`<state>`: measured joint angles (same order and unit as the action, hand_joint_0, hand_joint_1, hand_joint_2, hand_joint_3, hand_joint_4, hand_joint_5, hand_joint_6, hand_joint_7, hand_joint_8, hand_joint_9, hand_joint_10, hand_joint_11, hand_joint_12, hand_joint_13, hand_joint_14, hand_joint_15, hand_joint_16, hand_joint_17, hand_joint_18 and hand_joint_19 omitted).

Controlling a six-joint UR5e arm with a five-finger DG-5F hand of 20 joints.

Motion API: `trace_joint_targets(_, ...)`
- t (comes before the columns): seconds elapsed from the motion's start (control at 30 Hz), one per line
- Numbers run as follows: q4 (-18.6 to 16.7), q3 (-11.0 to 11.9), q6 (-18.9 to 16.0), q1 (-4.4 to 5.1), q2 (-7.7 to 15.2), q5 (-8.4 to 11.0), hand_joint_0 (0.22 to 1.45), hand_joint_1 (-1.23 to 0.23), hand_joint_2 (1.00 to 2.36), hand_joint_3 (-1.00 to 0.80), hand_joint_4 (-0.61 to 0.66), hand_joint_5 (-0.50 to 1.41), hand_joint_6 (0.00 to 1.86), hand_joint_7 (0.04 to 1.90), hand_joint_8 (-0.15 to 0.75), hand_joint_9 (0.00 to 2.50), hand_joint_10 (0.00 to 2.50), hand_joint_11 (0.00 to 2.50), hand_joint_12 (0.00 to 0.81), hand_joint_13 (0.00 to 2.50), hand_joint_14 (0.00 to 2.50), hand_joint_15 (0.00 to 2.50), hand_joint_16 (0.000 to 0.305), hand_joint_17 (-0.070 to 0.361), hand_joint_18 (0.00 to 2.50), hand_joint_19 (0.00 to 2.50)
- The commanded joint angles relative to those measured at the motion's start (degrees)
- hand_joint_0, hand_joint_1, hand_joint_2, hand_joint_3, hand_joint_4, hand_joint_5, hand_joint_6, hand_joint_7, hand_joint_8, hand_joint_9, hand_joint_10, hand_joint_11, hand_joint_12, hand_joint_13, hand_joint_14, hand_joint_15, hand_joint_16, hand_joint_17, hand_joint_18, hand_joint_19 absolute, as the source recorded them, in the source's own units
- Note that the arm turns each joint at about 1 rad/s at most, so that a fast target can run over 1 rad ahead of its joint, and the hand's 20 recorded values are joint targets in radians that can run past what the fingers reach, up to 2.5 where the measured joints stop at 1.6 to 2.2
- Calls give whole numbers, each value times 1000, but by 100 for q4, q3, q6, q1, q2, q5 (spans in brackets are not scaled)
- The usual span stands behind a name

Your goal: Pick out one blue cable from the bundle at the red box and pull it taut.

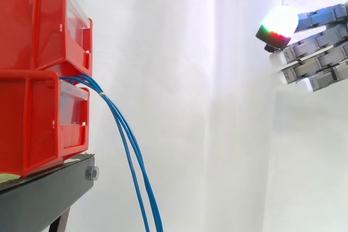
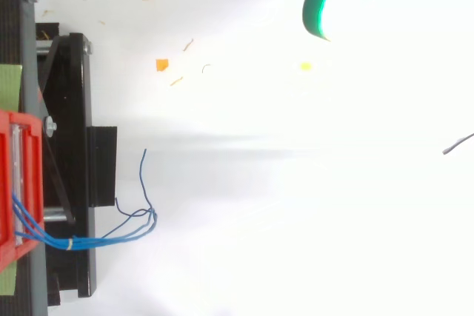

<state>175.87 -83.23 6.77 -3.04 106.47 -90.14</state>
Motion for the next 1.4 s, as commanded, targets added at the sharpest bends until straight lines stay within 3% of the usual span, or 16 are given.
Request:
trace_joint_targets(0.0, -1, 0, 0, -3, -4, 14, 539, -491, 1000, -500, 139, -222, 501, 648, 205, 380, 0, 54, 254, 147, 4, 117, 43, 97, 147, 365)
trace_joint_targets(0.13, 149, 0, 0, -3, 5, -4, 539, -491, 1000, -500, 139, -222, 501, 648, 205, 380, 0, 54, 254, 147, 4, 117, 43, 97, 147, 365)
trace_joint_targets(0.27, 70, 0, 0, -12, 5, 14, 539, -491, 1000, -500, 139, -222, 501, 648, 205, 380, 0, 54, 254, 147, 4, 117, 43, 97, 147, 365)
trace_joint_targets(0.5, -18, 0, 0, 41, 5, 348, 539, -491, 1000, -500, 139, -222, 501, 648, 205, 380, 0, 54, 254, 147, 4, 117, 43, 97, 147, 365)
trace_joint_targets(0.67, 79, 0, 9, 67, 14, 383, 539, -491, 1000, -500, 139, -222, 501, 648, 205, 380, 0, 54, 254, 147, 4, 117, 43, 97, 147, 365)
trace_joint_targets(0.73, 70, 0, 9, 76, 14, 471, 539, -491, 1000, -500, 139, -222, 501, 648, 205, 380, 0, 54, 254, 147, 4, 117, 43, 97, 147, 365)
trace_joint_targets(0.8, 79, 0, 97, 102, 23, 699, 539, -491, 1000, -500, 139, -222, 501, 648, 205, 380, 0, 54, 254, 147, 4, 117, 43, 97, 147, 365)
trace_joint_targets(0.83, 70, 0, 185, 120, 32, 840, 502, -788, 1000, -500, 119, -173, 502, 662, 216, 765, 9, 220, 282, 498, 3, 81, 41, 92, 393, 220)
trace_joint_targets(0.93, 61, 0, 378, 173, 49, 998, 500, -787, 1000, -500, 119, -172, 502, 660, 216, 766, 9, 213, 283, 499, 3, 85, 41, 93, 393, 219)
trace_joint_targets(1.03, 43, 0, 475, 208, 199, 1112, 498, -787, 1000, -500, 121, -171, 502, 660, 219, 768, 9, 217, 283, 504, 3, 82, 41, 93, 394, 219)
trace_joint_targets(1.2, -36, 0, 492, 243, 550, 1139, 494, -782, 1000, -500, 124, -170, 502, 658, 221, 778, 8, 213, 284, 504, 3, 85, 42, 94, 394, 219)
trace_joint_targets(1.37, -431, 0, 519, 322, 708, 1139, 485, -760, 1000, -500, 129, -168, 502, 661, 224, 783, 9, 219, 288, 505, 3, 84, 43, 96, 398, 224)
